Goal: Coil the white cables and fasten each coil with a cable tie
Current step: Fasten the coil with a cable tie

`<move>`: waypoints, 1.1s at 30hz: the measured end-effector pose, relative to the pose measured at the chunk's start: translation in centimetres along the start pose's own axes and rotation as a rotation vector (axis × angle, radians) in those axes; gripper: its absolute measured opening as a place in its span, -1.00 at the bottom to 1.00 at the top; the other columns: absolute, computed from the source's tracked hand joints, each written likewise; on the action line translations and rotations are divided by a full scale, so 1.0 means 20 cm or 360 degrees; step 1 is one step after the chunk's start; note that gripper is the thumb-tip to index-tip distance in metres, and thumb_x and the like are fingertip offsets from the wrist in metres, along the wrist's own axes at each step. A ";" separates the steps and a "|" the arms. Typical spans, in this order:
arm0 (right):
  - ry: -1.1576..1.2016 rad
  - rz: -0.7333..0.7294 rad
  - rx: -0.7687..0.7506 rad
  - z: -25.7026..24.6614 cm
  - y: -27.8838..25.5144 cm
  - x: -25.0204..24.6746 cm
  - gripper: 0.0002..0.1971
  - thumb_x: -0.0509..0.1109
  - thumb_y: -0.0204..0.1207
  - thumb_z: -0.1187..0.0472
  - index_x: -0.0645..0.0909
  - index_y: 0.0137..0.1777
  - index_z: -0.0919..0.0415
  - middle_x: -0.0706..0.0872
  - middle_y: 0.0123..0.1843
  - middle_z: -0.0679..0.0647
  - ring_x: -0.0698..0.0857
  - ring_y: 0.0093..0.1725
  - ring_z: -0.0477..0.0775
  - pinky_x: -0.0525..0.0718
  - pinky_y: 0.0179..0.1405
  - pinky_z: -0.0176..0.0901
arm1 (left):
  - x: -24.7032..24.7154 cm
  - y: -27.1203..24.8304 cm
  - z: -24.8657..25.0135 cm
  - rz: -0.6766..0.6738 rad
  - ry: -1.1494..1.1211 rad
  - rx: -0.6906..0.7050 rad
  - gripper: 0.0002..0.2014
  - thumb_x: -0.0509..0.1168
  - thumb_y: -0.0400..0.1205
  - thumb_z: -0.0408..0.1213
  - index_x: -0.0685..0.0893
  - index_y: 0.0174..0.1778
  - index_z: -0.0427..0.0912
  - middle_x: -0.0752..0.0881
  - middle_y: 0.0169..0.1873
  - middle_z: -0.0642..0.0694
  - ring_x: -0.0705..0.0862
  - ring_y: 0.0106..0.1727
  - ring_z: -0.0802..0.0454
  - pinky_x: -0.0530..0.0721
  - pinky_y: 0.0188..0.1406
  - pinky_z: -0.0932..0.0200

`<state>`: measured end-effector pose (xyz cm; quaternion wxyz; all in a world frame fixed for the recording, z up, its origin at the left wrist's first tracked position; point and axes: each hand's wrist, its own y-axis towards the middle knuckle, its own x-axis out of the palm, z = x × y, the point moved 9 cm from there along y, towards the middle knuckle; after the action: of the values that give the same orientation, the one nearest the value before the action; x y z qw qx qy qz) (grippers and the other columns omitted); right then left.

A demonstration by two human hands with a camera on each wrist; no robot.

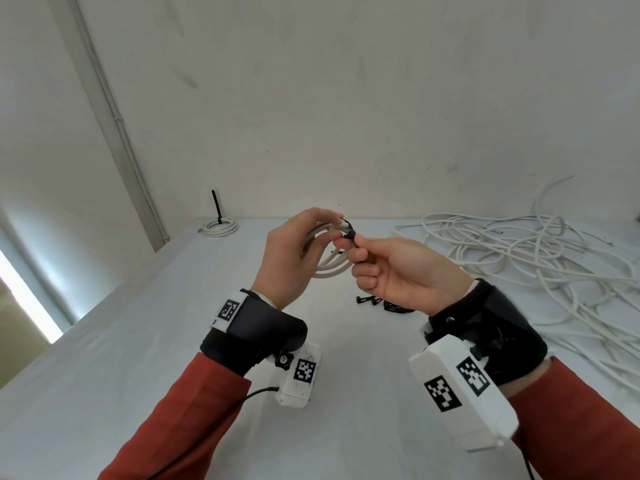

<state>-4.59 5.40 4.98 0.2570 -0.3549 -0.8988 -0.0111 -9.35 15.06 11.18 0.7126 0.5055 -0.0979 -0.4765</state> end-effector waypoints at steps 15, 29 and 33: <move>0.0016 0.0117 0.0040 0.00 0.00 -0.04 -0.73 0.12 0.71 0.22 0.60 0.05 0.39 0.33 -0.58 -0.08 0.21 -0.63 -0.16 0.20 -0.65 -0.38 | 0.03 0.00 0.05 -0.0199 0.0465 0.0388 -0.83 0.25 0.64 -0.43 0.74 0.04 -0.31 0.70 0.02 -0.14 0.67 0.00 0.09 0.57 0.02 0.39; 0.0016 0.0194 0.0024 0.03 -0.01 -0.07 -0.72 0.19 0.67 0.18 0.65 0.05 0.38 0.20 -0.67 -0.09 0.14 -0.68 -0.15 0.09 -0.67 -0.34 | 0.05 0.03 0.08 -0.0413 0.0518 0.0532 -0.87 0.20 0.66 -0.35 0.61 0.06 -0.17 0.73 0.03 -0.10 0.70 -0.01 -0.01 0.64 -0.05 0.08; -0.0008 0.0189 0.0029 0.03 -0.02 -0.07 -0.72 0.20 0.66 0.17 0.68 0.05 0.34 0.17 -0.67 -0.10 0.13 -0.68 -0.14 0.08 -0.69 -0.35 | 0.07 0.03 0.11 -0.0554 0.0674 0.0686 -0.87 0.23 0.63 -0.39 0.59 0.06 -0.15 0.71 0.07 -0.08 0.70 -0.06 -0.13 0.67 -0.13 -0.04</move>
<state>-4.19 4.36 3.81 0.2583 -0.4053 -0.8769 0.0131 -9.68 12.74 12.15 0.5021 0.7411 0.0413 -0.4438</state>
